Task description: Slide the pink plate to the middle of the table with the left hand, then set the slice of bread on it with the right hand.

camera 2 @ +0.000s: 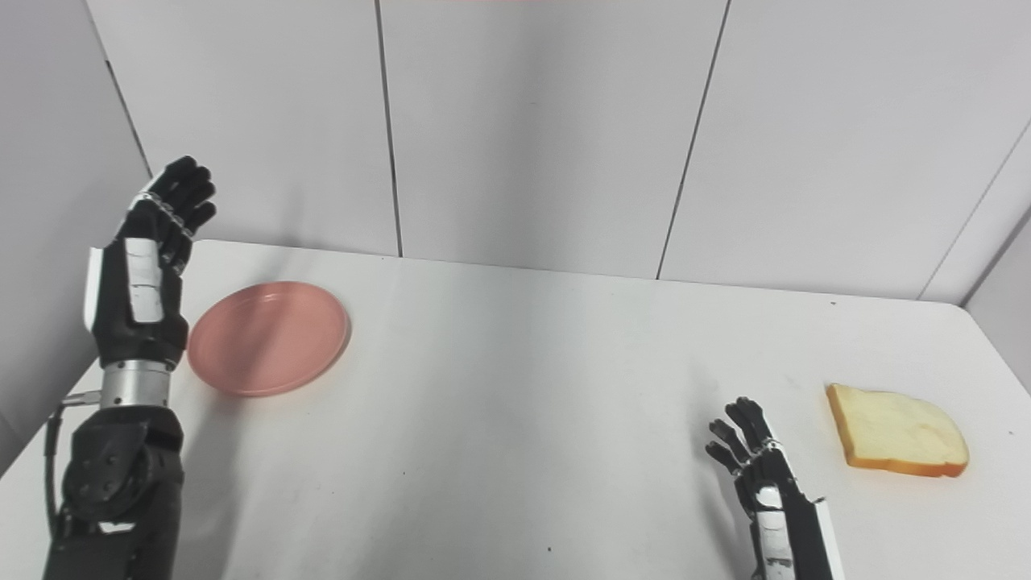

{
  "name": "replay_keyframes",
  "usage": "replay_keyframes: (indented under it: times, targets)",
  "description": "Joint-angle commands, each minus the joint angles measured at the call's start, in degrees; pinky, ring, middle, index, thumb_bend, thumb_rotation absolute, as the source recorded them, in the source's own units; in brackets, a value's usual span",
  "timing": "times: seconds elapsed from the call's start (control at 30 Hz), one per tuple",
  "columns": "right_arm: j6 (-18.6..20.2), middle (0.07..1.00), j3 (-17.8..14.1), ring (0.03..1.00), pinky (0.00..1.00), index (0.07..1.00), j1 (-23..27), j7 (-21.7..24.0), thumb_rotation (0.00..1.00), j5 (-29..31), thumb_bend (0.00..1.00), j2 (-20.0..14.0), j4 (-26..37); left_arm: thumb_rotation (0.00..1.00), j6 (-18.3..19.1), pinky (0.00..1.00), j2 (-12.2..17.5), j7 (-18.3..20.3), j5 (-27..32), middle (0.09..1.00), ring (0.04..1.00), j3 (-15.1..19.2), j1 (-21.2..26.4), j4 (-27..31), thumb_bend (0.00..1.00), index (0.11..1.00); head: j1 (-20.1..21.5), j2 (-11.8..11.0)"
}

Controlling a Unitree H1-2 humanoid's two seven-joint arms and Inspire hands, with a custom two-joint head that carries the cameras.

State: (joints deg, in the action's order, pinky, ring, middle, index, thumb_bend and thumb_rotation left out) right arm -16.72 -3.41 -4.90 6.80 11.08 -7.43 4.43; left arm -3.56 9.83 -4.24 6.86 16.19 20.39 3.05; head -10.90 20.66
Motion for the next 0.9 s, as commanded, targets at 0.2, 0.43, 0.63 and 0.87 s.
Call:
replay_keyframes:
  times: [0.2, 0.43, 0.63, 0.87]
  targets:
    - [-3.1, 0.916, -0.5, 0.863, 0.84, 0.913, -0.8, 0.3, 0.96, -0.6, 0.85, 0.3, -12.4, 0.90, -1.4, 0.88, 9.4, 2.3, 2.7, 0.852, 0.853, 2.0, 9.5, -8.8, 0.97, 0.800, 0.2, 0.2]
    - [-3.2, 0.915, -0.4, 0.857, 0.83, 0.907, -0.9, 0.5, 0.95, -0.1, 0.84, 0.5, -12.3, 0.92, 0.2, 0.86, 12.9, 2.9, 4.2, 0.850, 0.874, 2.3, 14.2, -18.1, 0.91, 0.799, 0.6, 0.5]
    - [-3.7, 0.917, -0.4, 0.856, 0.82, 0.909, -0.9, 0.4, 0.96, -0.4, 0.85, 0.4, -12.4, 0.91, -1.1, 0.83, 14.6, 3.1, 5.6, 0.840, 0.853, 3.5, 17.9, -28.9, 0.92, 0.796, 0.9, 0.7]
    - [-3.5, 0.918, -0.4, 0.850, 0.81, 0.905, -1.3, 0.3, 0.96, -0.5, 0.87, 0.4, -11.8, 0.93, -3.4, 0.82, 15.3, 4.7, 5.7, 0.849, 0.871, 3.6, 20.0, -37.9, 0.83, 0.802, 1.1, 1.3]
